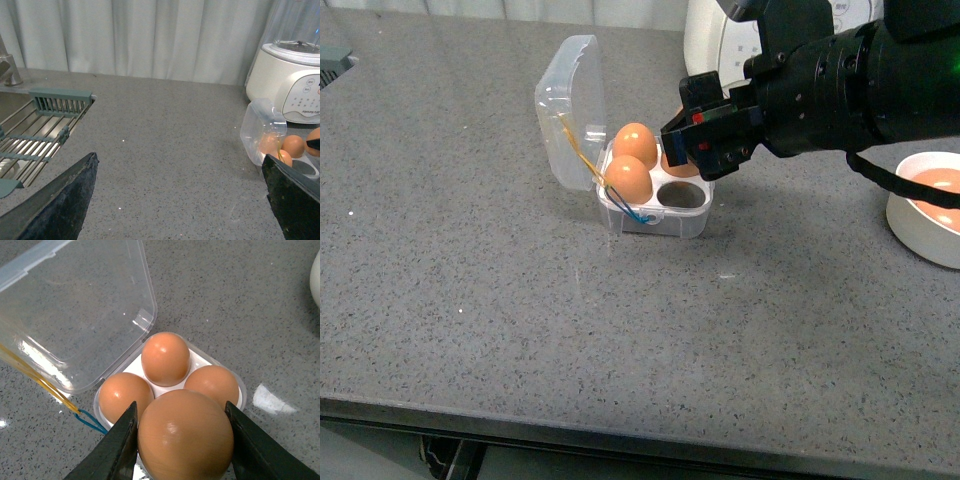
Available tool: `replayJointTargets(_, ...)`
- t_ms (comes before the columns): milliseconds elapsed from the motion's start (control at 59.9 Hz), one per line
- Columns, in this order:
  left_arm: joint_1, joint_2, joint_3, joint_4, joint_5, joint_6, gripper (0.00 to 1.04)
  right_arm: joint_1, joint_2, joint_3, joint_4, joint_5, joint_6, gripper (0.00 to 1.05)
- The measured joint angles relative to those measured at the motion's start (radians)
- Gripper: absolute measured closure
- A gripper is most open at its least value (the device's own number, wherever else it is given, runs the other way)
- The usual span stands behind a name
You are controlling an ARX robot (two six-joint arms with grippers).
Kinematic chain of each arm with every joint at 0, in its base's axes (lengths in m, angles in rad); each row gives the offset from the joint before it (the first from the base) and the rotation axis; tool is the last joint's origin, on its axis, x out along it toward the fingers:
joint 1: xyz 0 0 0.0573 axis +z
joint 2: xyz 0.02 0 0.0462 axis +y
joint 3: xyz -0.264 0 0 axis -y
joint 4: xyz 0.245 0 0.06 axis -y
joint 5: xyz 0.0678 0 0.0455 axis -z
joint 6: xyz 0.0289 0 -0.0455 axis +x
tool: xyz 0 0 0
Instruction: Put egg into box
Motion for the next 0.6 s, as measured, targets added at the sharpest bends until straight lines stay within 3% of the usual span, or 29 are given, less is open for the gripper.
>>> replayJointTargets(601,0.000,0.000,0.000,0.000,0.000,0.000,0.07,0.005,0.090,0.031,-0.010,-0.003,0.004,0.62)
